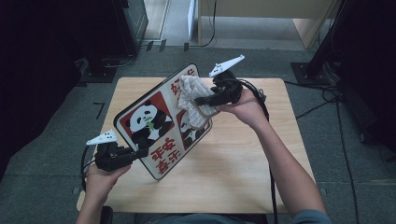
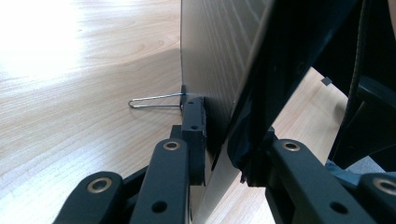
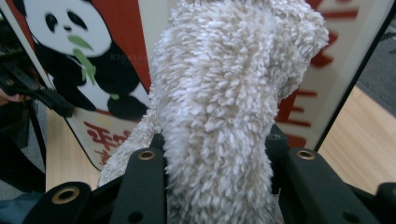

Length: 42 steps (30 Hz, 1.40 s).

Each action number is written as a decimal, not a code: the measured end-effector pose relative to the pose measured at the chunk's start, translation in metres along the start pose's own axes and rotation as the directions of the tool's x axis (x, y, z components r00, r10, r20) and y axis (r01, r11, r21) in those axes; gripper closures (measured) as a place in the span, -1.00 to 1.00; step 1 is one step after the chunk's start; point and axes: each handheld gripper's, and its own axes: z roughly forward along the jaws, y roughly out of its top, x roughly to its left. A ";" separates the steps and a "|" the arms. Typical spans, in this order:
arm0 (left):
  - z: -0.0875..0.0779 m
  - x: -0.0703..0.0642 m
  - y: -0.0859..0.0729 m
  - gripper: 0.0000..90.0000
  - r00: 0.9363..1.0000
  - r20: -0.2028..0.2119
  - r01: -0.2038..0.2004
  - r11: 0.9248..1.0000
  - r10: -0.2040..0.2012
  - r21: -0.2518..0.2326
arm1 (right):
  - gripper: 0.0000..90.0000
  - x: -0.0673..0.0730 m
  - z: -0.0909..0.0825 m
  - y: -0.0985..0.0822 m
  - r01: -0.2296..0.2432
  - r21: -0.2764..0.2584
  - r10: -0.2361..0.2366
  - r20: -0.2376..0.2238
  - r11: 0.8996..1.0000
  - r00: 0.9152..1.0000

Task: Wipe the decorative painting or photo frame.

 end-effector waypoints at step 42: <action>0.000 0.000 0.000 0.67 1.000 0.000 -0.004 1.000 0.004 0.000 | 0.41 -0.004 0.027 -0.009 -0.003 -0.008 0.003 -0.057 1.000 0.998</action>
